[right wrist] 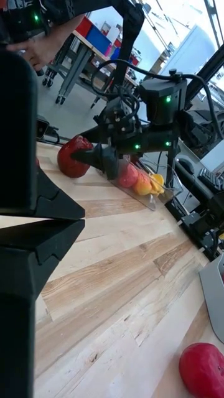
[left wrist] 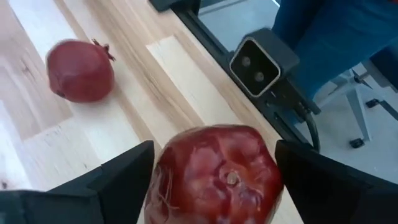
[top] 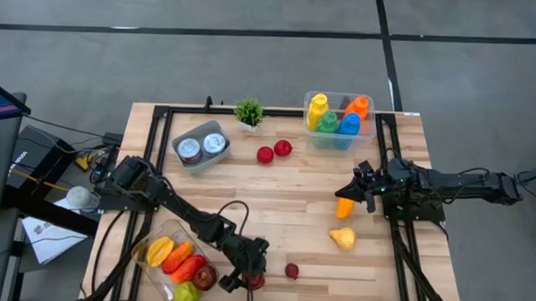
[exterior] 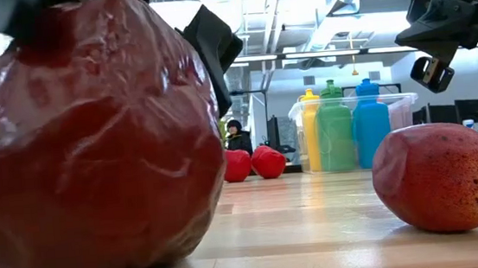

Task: Pick & Place Food Item
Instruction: Put the dark red apple into the bottom transparent bin

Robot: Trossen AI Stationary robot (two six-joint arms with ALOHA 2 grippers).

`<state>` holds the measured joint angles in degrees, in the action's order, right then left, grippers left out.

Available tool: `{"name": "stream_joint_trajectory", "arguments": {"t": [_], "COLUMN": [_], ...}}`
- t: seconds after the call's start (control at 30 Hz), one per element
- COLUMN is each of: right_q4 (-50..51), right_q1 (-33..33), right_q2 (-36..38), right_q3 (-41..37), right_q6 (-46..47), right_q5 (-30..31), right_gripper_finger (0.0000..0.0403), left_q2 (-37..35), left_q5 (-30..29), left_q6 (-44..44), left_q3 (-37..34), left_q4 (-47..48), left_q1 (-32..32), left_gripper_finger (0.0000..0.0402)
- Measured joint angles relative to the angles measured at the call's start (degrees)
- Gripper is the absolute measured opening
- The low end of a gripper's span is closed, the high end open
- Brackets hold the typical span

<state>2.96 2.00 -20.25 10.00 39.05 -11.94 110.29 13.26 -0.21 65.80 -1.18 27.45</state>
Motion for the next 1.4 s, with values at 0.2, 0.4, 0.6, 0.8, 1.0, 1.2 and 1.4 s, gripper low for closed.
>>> {"name": "stream_joint_trajectory", "arguments": {"t": [0.2, 0.4, 0.6, 0.8, 1.0, 1.2, 1.4], "right_q4": [0.00, 0.00, -0.02, -0.05, -0.02, 0.01, -0.02], "right_q1": [0.00, 0.02, 0.00, 0.00, 0.01, 0.00, 0.00], "right_q2": [0.01, 0.02, 0.00, 0.02, 0.00, 0.00, 0.00], "right_q3": [0.00, 0.00, 0.00, 0.00, 0.00, 0.00, 0.00], "right_q6": [-0.01, 0.00, -0.02, 0.00, -0.02, -0.02, 0.00], "right_q5": [-0.01, 0.00, 0.00, -0.02, -0.02, -0.02, 0.00], "right_gripper_finger": [0.0006, 0.0006, 0.0006, 0.0006, 0.0006, 0.0006, 0.0006], "left_q2": [-0.12, -0.37, -2.34, -8.51, -19.70, -33.65, -44.80], "left_q5": [-0.22, -0.21, -0.54, -6.68, -11.99, -11.73, -9.80], "left_q6": [0.00, -0.02, -0.02, -0.01, -7.89, -33.27, -53.29], "left_q3": [0.00, 0.00, 0.00, 0.02, 0.03, 0.02, 0.02], "left_q4": [0.10, 1.09, 5.96, 10.89, 17.42, 31.70, 50.01], "left_q1": [-1.44, -3.51, -5.87, -10.54, -15.37, -16.10, -9.26], "left_gripper_finger": [0.0277, 0.0242, 0.0242, 0.0241, 0.0247, 0.0245, 0.0252]}}
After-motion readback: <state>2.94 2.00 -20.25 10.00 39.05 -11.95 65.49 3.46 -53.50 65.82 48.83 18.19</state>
